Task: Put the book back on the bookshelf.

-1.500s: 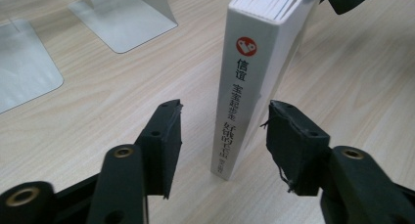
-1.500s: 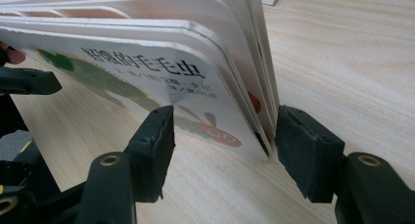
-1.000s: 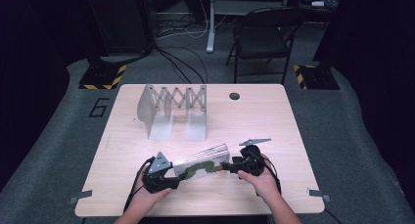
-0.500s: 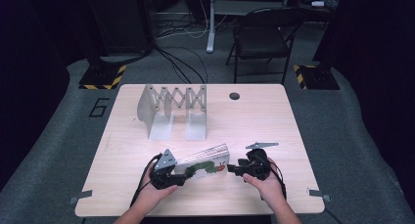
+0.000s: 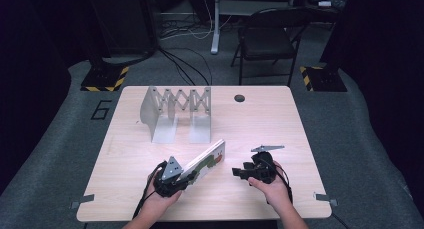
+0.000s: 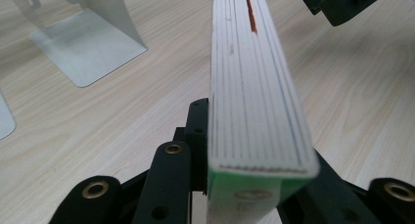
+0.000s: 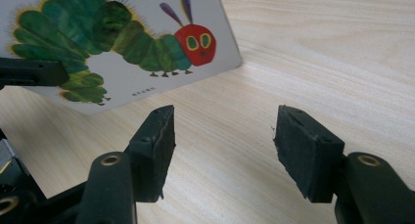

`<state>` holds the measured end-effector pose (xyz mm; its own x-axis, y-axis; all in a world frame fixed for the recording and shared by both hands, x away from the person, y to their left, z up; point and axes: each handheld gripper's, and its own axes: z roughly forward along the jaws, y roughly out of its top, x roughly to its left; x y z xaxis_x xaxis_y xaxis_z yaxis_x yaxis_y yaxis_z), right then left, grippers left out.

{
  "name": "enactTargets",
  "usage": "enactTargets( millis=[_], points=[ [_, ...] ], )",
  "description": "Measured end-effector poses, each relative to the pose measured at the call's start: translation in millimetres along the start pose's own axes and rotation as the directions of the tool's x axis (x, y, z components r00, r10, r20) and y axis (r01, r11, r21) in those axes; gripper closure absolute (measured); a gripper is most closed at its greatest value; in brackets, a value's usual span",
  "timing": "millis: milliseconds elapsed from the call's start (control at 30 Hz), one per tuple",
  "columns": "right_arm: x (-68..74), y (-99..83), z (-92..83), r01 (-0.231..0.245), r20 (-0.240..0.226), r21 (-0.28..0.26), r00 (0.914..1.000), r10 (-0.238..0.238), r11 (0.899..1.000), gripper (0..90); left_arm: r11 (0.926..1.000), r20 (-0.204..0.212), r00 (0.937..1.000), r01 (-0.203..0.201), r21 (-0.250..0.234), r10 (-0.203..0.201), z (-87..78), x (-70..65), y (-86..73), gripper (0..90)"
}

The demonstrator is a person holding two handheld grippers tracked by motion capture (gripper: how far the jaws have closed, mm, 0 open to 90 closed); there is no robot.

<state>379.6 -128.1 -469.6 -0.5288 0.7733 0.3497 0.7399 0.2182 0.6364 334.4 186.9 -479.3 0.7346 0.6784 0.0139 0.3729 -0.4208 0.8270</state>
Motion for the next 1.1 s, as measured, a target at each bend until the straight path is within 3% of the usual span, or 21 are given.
enactTargets(
  millis=[100,167,367,633,800,1100],
  points=[
    [0.0,0.6,-1.1,-0.024,0.0,0.01,0.9997,0.024,1.0,40.0,1.0,-0.007,1.0,0.004,0.005,-0.004,-2.0,-1.1,-0.9,75.0],
    [-1.9,1.1,-0.4,-0.007,-0.001,-0.002,1.0,0.007,1.0,39.9,0.9999,-0.007,0.9999,0.015,0.004,-0.015,-2.1,-1.3,-0.9,74.4],
    [-0.6,1.5,0.9,-0.017,0.001,0.012,0.9999,0.017,1.0,39.9,0.9991,-0.004,0.9991,0.042,-0.011,-0.042,-1.0,0.7,0.4,68.2],
    [-0.8,1.3,1.6,-0.018,0.006,0.012,0.9998,0.018,1.0,39.9,0.9989,-0.007,0.9989,0.047,-0.004,-0.047,7.4,-0.8,4.4,63.4],
    [-1.8,1.0,1.3,-0.011,0.006,0.006,0.9999,0.011,1.0,39.9,0.9974,-0.028,0.9973,0.068,-0.026,-0.068,11.4,-1.1,5.6,62.7],
    [-1.0,0.2,0.5,-0.025,0.009,0.012,0.9996,0.025,1.0,39.9,0.9981,-0.037,0.9979,0.052,-0.033,-0.053,13.7,-1.9,7.7,63.9]
  ],
)
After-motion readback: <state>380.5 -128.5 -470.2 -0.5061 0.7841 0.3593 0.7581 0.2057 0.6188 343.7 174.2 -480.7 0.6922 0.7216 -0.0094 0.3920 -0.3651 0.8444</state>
